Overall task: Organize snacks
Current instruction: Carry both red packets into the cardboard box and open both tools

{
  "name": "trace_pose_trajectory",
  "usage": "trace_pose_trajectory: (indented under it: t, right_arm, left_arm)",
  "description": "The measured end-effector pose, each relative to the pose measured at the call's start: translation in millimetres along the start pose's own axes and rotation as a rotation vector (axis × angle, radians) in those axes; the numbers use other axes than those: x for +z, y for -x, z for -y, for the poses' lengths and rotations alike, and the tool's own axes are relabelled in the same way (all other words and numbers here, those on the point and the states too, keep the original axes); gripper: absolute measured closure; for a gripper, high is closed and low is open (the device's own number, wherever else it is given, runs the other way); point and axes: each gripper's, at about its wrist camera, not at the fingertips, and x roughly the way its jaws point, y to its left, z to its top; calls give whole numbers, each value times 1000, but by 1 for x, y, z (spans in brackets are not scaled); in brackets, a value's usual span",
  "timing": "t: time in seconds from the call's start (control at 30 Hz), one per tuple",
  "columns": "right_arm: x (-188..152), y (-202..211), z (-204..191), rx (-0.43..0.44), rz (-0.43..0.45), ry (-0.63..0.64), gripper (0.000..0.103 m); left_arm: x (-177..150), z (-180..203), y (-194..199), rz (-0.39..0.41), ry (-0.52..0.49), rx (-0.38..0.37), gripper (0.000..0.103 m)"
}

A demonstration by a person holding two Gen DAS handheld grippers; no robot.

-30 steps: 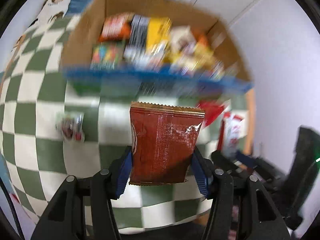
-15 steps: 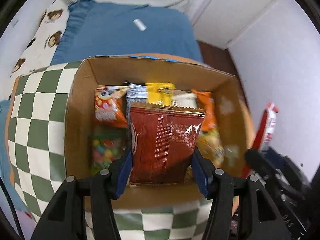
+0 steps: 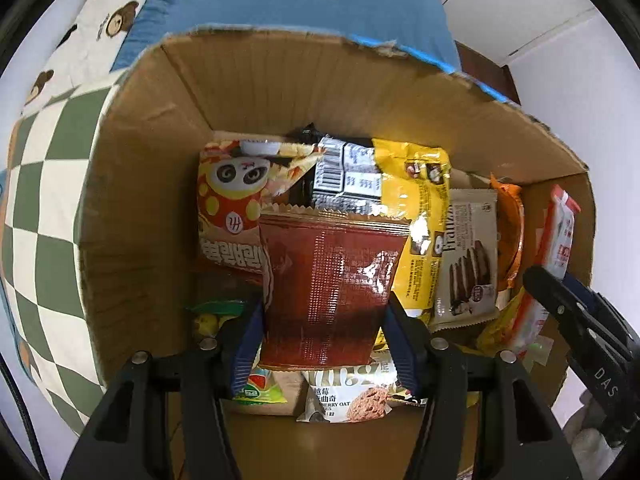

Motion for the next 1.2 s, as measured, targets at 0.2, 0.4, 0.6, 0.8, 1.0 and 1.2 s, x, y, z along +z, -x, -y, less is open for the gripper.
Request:
trace_pose_trajectory:
  t: [0.2, 0.4, 0.6, 0.8, 1.0, 1.2]
  right_arm:
    - [-1, -8, 6, -13, -16, -11, 9]
    - [-9, 6, 4, -29, 4, -5, 7]
    - [-27, 22, -2, -72, 29, 27, 7]
    - [-49, 40, -7, -65, 69, 43, 7]
    - [-75, 61, -13, -59, 122, 60, 7]
    - [-107, 102, -18, -66, 227, 83, 7]
  left_arm:
    - [1, 1, 4, 34, 1, 34, 8]
    - [-9, 9, 19, 74, -24, 41, 7]
    - [-36, 14, 43, 158, -60, 91, 7]
    - [-67, 12, 58, 226, -80, 131, 7]
    - [-97, 12, 78, 296, -82, 129, 7]
    - [-130, 16, 111, 393, -104, 139, 7]
